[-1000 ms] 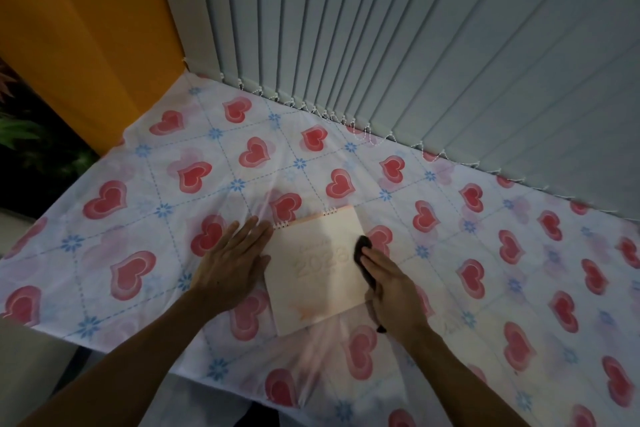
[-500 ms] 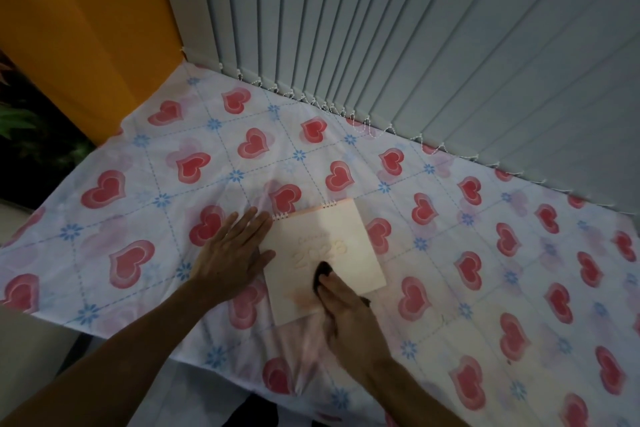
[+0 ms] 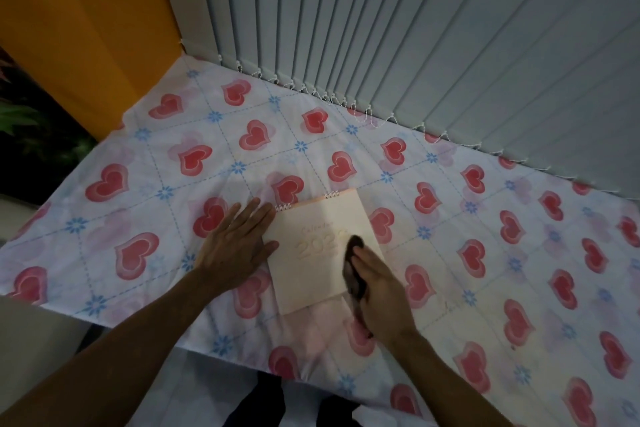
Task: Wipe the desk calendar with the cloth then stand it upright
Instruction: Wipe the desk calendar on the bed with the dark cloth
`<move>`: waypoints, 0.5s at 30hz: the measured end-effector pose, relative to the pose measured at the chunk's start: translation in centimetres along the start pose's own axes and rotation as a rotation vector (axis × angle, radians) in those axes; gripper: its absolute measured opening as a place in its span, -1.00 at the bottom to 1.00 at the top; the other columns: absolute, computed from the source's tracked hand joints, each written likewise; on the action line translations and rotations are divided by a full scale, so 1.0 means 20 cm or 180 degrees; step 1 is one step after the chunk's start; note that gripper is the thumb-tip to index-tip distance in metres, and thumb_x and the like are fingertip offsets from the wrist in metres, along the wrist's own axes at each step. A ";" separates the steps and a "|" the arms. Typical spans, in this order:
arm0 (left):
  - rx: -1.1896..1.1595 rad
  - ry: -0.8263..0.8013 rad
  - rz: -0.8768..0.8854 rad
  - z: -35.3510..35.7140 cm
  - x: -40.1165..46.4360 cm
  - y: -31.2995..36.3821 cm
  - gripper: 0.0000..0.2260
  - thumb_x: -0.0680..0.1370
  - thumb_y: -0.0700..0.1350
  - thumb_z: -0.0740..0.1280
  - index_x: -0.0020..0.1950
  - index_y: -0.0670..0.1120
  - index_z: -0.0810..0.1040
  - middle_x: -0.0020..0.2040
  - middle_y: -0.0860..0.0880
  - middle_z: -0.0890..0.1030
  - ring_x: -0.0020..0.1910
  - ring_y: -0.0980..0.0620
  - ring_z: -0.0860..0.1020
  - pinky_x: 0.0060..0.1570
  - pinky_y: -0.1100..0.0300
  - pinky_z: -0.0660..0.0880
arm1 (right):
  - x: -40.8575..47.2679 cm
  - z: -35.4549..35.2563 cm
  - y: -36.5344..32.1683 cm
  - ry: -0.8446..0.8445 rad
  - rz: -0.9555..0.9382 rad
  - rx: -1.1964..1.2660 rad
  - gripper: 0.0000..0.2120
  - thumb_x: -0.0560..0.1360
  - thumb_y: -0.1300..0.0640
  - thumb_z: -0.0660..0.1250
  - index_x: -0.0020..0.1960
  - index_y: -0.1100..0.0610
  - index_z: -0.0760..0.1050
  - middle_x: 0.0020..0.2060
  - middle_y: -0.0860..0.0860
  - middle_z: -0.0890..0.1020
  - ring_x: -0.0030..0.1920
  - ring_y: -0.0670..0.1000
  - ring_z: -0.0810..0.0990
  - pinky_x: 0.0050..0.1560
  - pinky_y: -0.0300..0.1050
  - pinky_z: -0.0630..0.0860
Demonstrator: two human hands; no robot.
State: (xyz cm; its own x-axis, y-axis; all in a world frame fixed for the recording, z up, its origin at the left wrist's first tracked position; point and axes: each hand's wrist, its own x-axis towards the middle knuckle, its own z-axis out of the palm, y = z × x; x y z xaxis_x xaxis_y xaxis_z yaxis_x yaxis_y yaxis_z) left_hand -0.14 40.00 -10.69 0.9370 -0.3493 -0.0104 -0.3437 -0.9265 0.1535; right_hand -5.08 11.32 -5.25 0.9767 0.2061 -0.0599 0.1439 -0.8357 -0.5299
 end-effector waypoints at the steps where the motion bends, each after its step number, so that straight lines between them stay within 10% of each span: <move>1: -0.0010 0.0009 0.0007 0.00 0.00 0.00 -0.42 0.62 0.20 -0.03 0.52 -0.13 0.20 0.51 -0.10 0.28 0.53 -0.06 0.10 0.50 -0.05 -0.02 | 0.01 -0.02 0.03 -0.0005 0.0067 -0.0021 -0.51 0.51 0.45 0.28 0.41 0.22 0.38 0.42 0.09 0.39 0.41 0.02 0.34 0.45 -0.13 0.18; 15: -0.0056 0.0082 0.0028 -0.03 0.00 0.01 -0.42 0.61 0.18 -0.03 0.48 -0.16 0.29 0.47 -0.12 0.36 0.51 -0.09 0.18 0.49 -0.08 0.07 | 0.06 0.16 -0.15 -0.0028 -0.0242 0.0093 -0.48 0.38 0.47 0.41 0.31 0.29 0.47 0.35 0.16 0.48 0.36 0.10 0.43 0.39 0.00 0.32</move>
State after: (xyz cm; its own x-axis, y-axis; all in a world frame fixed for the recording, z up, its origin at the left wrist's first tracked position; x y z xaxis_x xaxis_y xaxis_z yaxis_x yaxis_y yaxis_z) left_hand -0.24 39.86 -10.04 0.9353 -0.3536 0.0163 -0.3511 -0.9206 0.1708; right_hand -4.93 15.69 -6.50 0.9617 0.2729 -0.0258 0.2127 -0.8023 -0.5577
